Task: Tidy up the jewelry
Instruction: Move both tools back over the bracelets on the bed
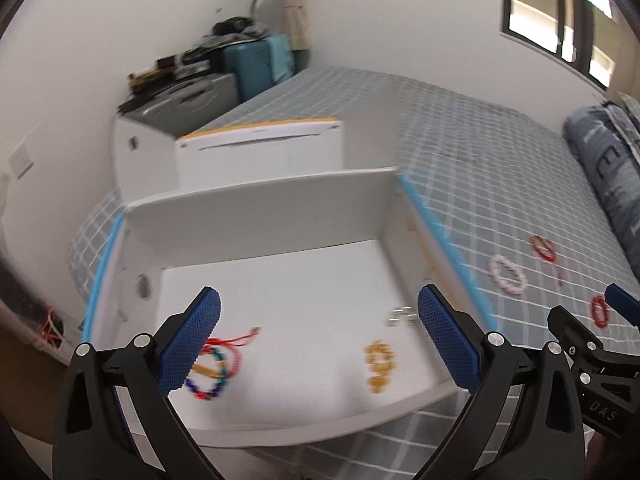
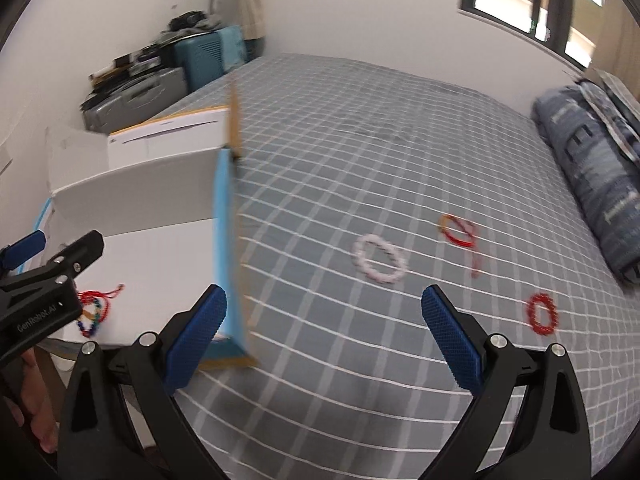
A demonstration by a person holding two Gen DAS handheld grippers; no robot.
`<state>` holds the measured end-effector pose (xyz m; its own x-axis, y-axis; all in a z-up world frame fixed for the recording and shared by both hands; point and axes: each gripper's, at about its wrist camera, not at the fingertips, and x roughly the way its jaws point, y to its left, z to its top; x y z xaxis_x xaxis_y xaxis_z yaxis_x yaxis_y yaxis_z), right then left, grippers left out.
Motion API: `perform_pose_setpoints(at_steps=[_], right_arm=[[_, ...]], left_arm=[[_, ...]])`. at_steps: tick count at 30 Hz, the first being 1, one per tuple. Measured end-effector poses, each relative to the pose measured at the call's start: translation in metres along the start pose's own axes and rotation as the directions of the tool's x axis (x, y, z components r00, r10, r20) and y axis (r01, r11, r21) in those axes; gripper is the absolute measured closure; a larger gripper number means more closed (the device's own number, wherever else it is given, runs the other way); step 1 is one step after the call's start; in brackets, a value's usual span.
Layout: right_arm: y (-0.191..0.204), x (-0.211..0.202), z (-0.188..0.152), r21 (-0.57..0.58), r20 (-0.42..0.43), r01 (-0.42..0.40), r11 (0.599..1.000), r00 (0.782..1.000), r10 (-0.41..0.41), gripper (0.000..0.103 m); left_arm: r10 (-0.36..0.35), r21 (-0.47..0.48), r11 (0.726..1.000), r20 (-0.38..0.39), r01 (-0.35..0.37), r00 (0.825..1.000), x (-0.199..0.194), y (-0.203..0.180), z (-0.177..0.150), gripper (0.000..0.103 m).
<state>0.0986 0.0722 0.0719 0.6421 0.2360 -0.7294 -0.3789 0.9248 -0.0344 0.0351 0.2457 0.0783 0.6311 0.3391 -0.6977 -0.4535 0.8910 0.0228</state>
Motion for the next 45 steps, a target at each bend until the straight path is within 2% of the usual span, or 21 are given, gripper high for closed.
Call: perform_pose_setpoints(at_steps=[12, 16, 24, 30, 37, 41, 45], right_arm=[[-0.128, -0.026, -0.029, 0.130, -0.014, 0.122, 0.984, 0.993, -0.121, 0.009], [-0.165, -0.029, -0.046, 0.172, -0.042, 0.148, 0.974, 0.989, -0.142, 0.009], [-0.224, -0.007, -0.099, 0.262, -0.107, 0.157, 0.952, 0.985, -0.133, 0.009], [-0.243, 0.012, -0.140, 0.280, -0.158, 0.174, 0.944, 0.978, -0.134, 0.009], [-0.254, 0.038, -0.178, 0.304, -0.213, 0.161, 0.939, 0.972, -0.098, 0.009], [-0.249, 0.045, -0.183, 0.286, -0.228, 0.146, 0.947, 0.970, -0.081, 0.009], [-0.244, 0.048, -0.182, 0.282, -0.227, 0.119, 0.952, 0.972, -0.054, 0.009]], left_arm=[[-0.135, 0.137, 0.982, 0.006, 0.133, 0.991, -0.010, -0.132, 0.020, 0.006], [-0.181, 0.162, 0.969, -0.036, 0.184, 0.983, 0.003, -0.175, 0.021, 0.006], [-0.216, 0.213, 0.948, -0.112, 0.235, 0.970, 0.048, -0.240, 0.012, 0.006], [-0.199, 0.228, 0.945, -0.173, 0.236, 0.965, 0.097, -0.267, 0.006, 0.006], [-0.166, 0.206, 0.954, -0.238, 0.217, 0.957, 0.161, -0.273, 0.000, 0.006], [-0.130, 0.214, 0.958, -0.277, 0.193, 0.952, 0.190, -0.274, -0.004, 0.006], [-0.127, 0.195, 0.962, -0.308, 0.193, 0.943, 0.209, -0.272, -0.005, 0.006]])
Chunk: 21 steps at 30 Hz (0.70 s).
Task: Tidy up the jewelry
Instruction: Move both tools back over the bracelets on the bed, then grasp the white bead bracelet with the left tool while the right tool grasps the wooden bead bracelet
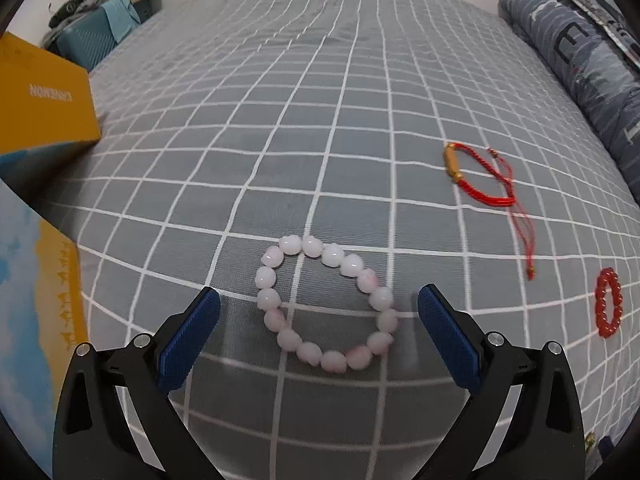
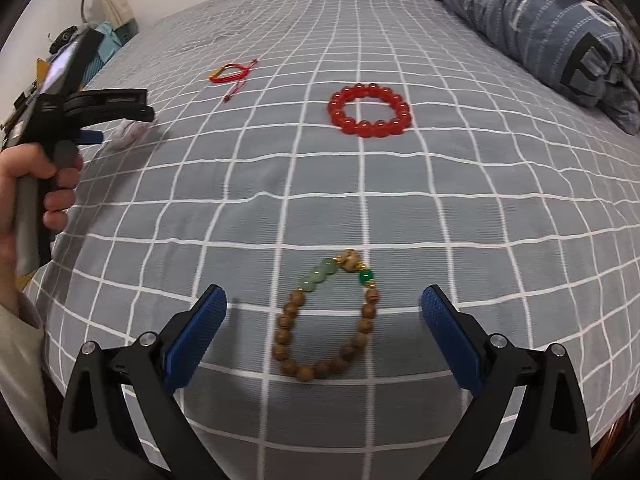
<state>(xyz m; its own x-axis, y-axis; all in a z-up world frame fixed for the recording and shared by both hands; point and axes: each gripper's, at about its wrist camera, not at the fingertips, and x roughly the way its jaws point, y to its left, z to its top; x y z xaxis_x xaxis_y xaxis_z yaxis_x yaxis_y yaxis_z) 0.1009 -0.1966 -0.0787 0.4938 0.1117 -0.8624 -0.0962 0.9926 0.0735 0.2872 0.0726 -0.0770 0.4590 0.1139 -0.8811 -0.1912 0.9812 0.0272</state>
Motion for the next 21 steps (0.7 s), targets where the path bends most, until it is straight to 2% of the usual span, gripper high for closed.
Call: perform_pose_setpoints(at_steps=[3, 7, 13, 19, 21], right_arm=[[-0.001, 0.004, -0.001, 0.007, -0.010, -0.005, 1.000, 1.000, 0.005, 0.009], [-0.001, 0.004, -0.002, 0.012, -0.005, -0.004, 1.000, 1.000, 0.004, 0.009], [-0.002, 0.011, 0.000, 0.014, -0.011, 0.024, 1.000, 1.000, -0.024, 0.021], [-0.003, 0.011, 0.001, 0.005, -0.002, 0.063, 0.998, 0.998, -0.063, 0.042], [-0.002, 0.010, 0.000, -0.004, 0.004, 0.072, 0.997, 0.997, -0.072, 0.053]], left_arm=[[-0.020, -0.014, 1.000, -0.022, 0.020, 1.000, 0.010, 0.002, 0.002, 0.006], [-0.008, 0.006, 1.000, -0.010, 0.008, 1.000, 0.013, 0.001, 0.003, 0.006], [-0.008, -0.005, 1.000, -0.015, 0.008, 1.000, 0.014, 0.000, 0.003, 0.007], [-0.015, 0.001, 1.000, -0.007, 0.015, 1.000, 0.010, -0.003, -0.002, 0.030], [-0.018, 0.012, 1.000, -0.002, 0.018, 1.000, 0.008, -0.004, -0.004, 0.041]])
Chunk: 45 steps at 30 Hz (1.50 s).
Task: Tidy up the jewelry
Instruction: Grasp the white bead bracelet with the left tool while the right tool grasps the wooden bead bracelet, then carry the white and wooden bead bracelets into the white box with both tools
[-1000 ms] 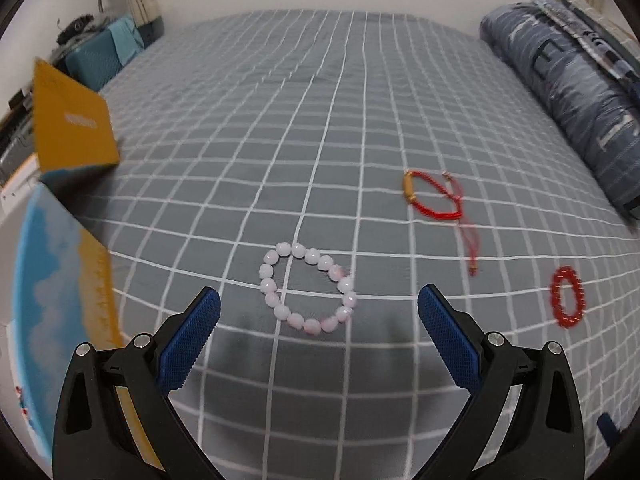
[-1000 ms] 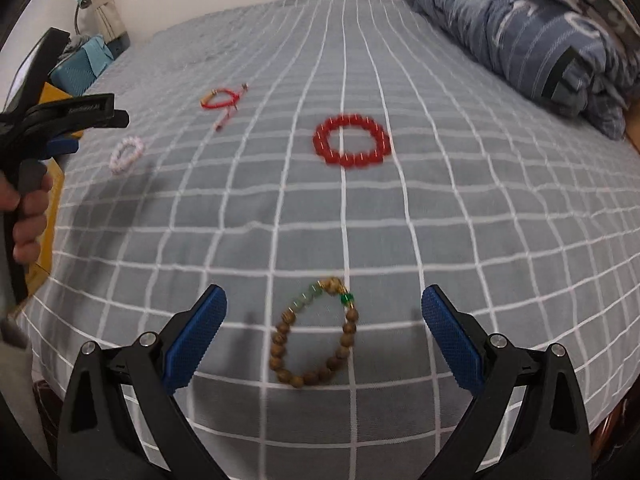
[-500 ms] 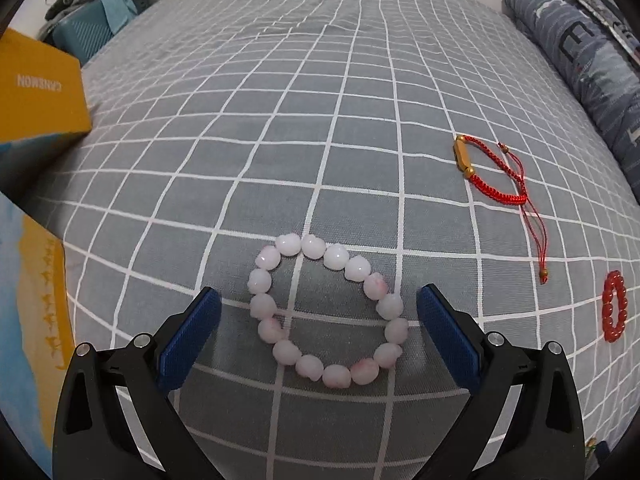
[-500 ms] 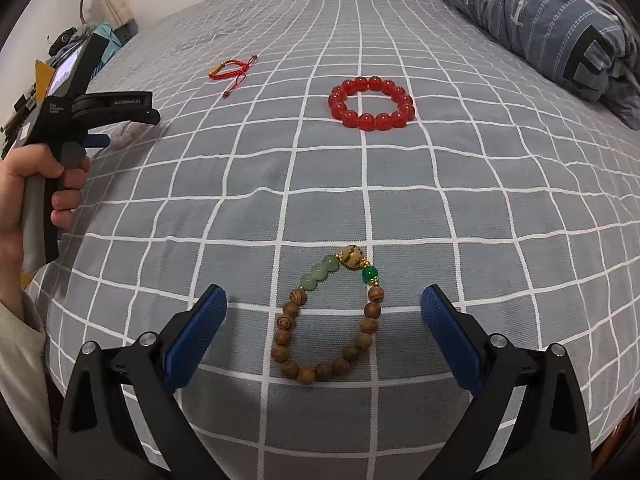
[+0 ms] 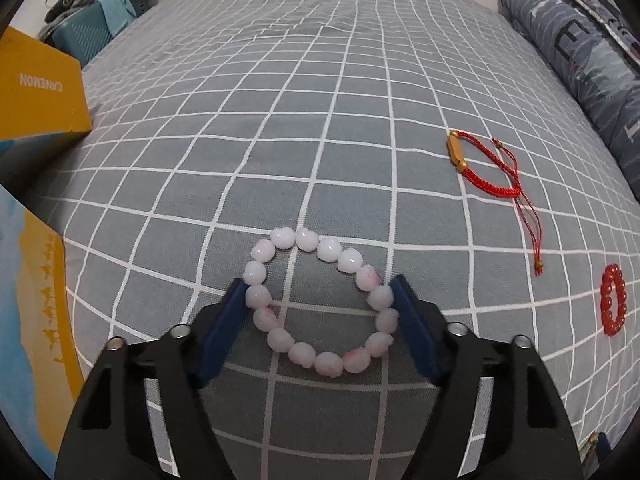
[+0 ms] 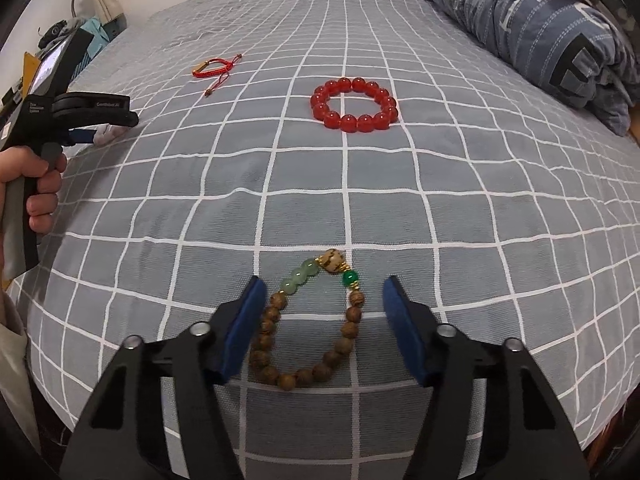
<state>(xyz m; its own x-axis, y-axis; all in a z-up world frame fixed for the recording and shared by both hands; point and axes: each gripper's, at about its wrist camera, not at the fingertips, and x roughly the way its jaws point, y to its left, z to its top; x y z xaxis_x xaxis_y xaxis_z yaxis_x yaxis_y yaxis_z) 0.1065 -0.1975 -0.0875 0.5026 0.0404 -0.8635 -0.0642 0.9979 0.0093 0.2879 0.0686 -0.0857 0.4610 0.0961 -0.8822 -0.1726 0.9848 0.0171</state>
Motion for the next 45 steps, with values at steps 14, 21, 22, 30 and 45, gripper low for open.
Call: perform_pose_setpoints(at_steps=[14, 21, 22, 30, 45], right_arm=[[-0.001, -0.005, 0.002, -0.014, 0.043, 0.024, 1.000, 0.999, -0.024, 0.095], [-0.003, -0.010, 0.004, 0.003, 0.073, 0.024, 1.000, 0.997, -0.024, 0.095], [-0.004, -0.012, 0.005, 0.011, 0.083, 0.024, 1.000, 0.996, -0.025, 0.095], [-0.011, -0.019, 0.007, 0.044, 0.129, 0.027, 0.999, 0.991, -0.033, 0.095], [-0.009, -0.042, 0.019, 0.072, 0.219, 0.050, 0.996, 0.973, -0.065, 0.095]], left_arm=[[-0.011, 0.055, 0.998, 0.040, 0.009, 0.999, -0.014, -0.004, -0.010, 0.084], [-0.020, 0.044, 0.999, 0.051, 0.017, 0.999, -0.019, -0.001, -0.012, 0.084], [-0.020, 0.044, 0.999, 0.053, 0.017, 0.998, -0.019, -0.001, -0.012, 0.084], [0.002, 0.033, 0.999, 0.136, -0.006, 0.991, -0.040, 0.000, -0.016, 0.084], [-0.035, 0.044, 0.999, 0.235, 0.026, 0.971, -0.100, 0.002, -0.041, 0.084]])
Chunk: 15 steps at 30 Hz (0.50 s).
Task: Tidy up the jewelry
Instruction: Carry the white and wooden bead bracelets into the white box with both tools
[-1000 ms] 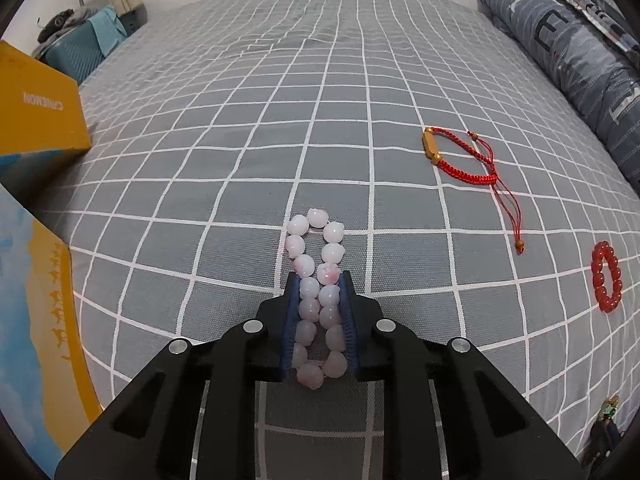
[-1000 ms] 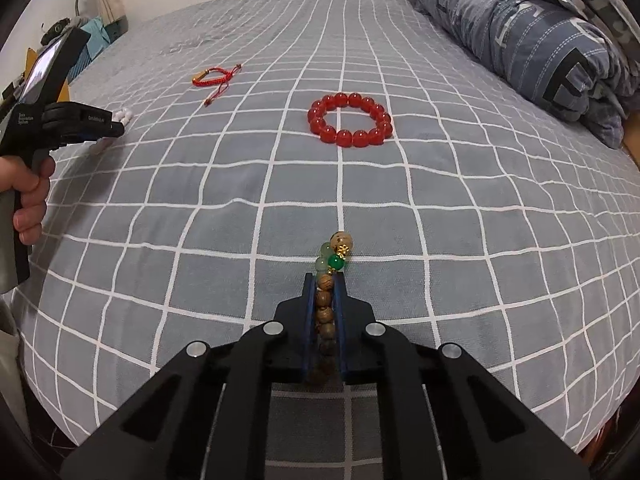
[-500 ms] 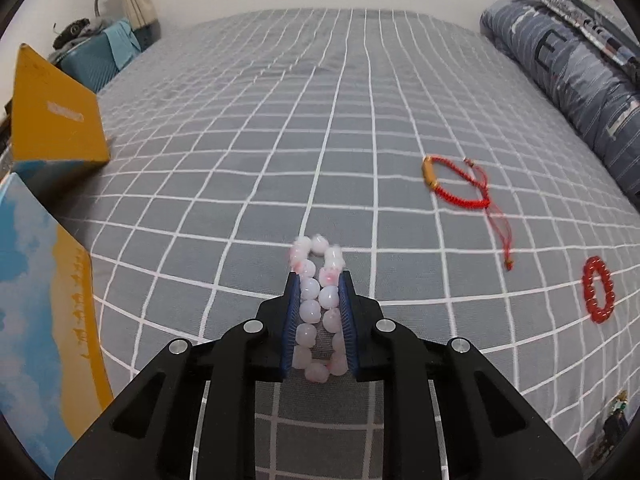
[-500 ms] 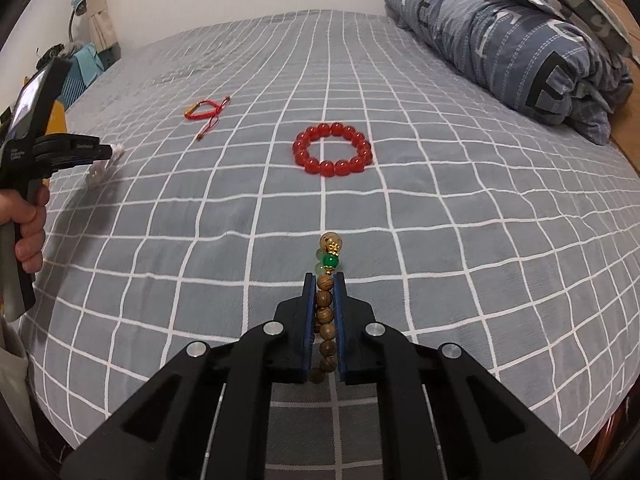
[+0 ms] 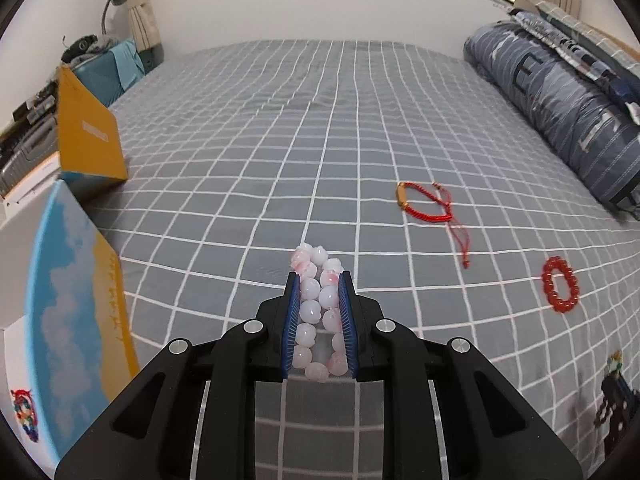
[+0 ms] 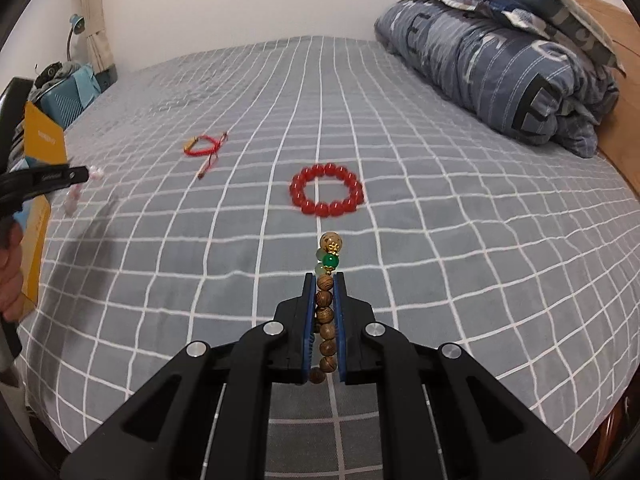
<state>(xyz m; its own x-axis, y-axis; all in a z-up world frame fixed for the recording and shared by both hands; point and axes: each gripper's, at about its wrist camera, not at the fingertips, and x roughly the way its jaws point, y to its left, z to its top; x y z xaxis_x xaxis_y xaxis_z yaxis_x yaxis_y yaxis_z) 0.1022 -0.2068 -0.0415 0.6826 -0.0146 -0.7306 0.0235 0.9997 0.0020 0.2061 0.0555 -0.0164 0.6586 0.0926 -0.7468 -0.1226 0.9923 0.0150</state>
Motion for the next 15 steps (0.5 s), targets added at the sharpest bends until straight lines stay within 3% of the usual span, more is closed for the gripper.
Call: perform_pose_setpoints(at_steps=[15], right_arm=[[0.026, -0.037, 0.034, -0.017, 0.075, 0.019, 1.000, 0.997, -0.018, 0.095]], left_arm=[[-0.039, 0.002, 0.999, 0.078, 0.039, 0.996, -0.080, 0.013, -0.029, 0.084]])
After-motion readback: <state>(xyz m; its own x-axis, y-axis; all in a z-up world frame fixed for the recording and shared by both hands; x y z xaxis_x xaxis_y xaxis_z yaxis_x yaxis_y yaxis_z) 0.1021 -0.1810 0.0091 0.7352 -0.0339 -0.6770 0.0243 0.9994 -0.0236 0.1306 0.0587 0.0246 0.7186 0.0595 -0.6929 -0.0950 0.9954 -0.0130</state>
